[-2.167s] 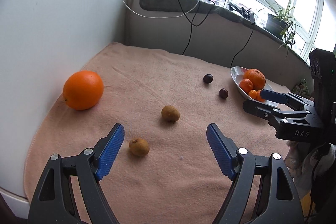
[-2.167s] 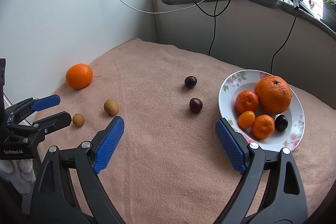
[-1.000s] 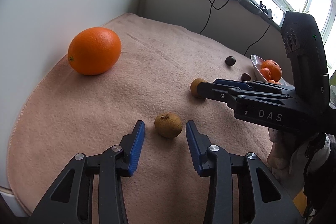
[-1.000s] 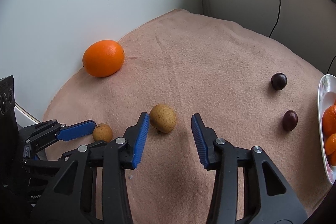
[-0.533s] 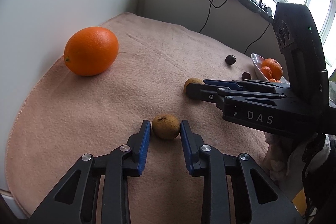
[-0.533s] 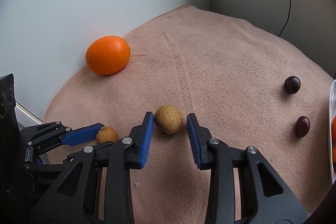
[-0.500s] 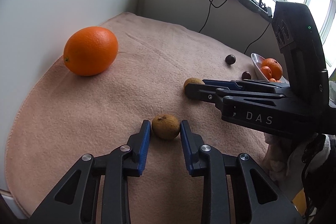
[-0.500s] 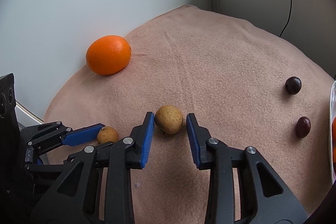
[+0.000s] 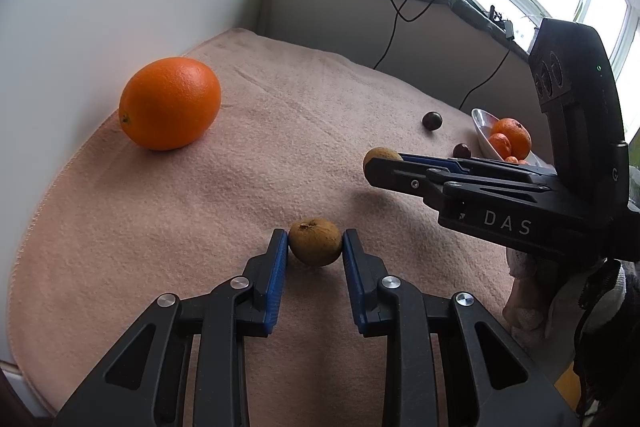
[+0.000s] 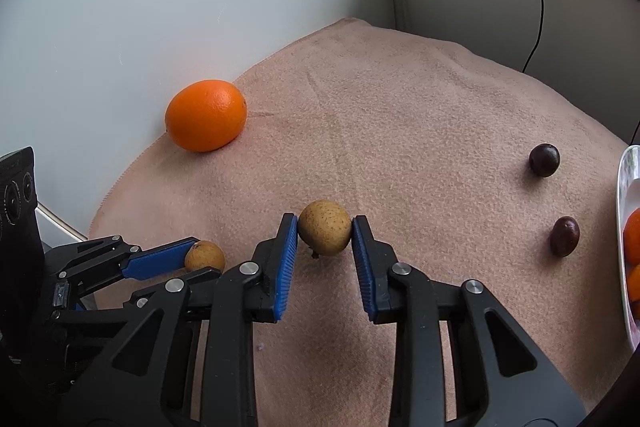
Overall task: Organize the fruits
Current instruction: 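Carry both kiwis over the plate with both grippers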
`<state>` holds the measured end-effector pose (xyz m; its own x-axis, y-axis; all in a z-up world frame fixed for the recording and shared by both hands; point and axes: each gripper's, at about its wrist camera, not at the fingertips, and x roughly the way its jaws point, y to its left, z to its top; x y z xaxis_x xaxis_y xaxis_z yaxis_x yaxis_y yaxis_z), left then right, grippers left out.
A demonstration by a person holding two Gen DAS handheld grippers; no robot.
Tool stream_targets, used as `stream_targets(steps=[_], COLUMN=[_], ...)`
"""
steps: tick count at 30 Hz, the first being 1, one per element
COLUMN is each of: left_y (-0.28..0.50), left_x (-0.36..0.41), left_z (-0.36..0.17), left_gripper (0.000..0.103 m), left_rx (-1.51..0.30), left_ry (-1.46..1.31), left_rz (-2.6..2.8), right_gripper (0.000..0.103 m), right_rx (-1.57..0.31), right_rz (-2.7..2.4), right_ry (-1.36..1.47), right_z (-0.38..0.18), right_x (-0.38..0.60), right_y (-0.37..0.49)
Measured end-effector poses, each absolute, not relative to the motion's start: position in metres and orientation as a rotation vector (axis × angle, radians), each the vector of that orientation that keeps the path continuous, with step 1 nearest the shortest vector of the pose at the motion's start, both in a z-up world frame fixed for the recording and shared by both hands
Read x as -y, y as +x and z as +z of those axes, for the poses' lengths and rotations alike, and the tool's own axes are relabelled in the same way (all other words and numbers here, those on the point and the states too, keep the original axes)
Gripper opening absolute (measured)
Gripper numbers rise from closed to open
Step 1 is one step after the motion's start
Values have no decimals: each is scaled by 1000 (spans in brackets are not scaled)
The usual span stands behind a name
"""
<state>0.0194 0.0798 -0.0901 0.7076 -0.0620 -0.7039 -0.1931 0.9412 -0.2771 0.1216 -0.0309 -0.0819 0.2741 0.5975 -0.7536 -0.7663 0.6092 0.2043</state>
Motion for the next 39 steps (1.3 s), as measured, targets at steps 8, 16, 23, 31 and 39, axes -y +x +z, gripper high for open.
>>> stream_targets(steps=[8, 16, 23, 31, 39], left_y=[24, 36, 48, 64, 83], left_x=[-72, -58, -38, -15, 9], left_z=[-80, -70, -61, -54, -47], left_gripper=[26, 26, 26, 26, 26], left_rx=[-763, -742, -731, -725, -720], left_ry=[-352, -337, -321, -300, -277], left_rz=[43, 8, -39, -92, -139], right_gripper=[29, 29, 29, 29, 29], right_rx=[-869, -842, -818, -802, -791], right_rz=[887, 821, 748, 673, 613], right_ry=[-187, -150, -113, -73, -45], right_z=[-67, -57, -50, -44, -41], right_x=[61, 103, 146, 186, 221], right_y=[120, 127, 134, 141, 148])
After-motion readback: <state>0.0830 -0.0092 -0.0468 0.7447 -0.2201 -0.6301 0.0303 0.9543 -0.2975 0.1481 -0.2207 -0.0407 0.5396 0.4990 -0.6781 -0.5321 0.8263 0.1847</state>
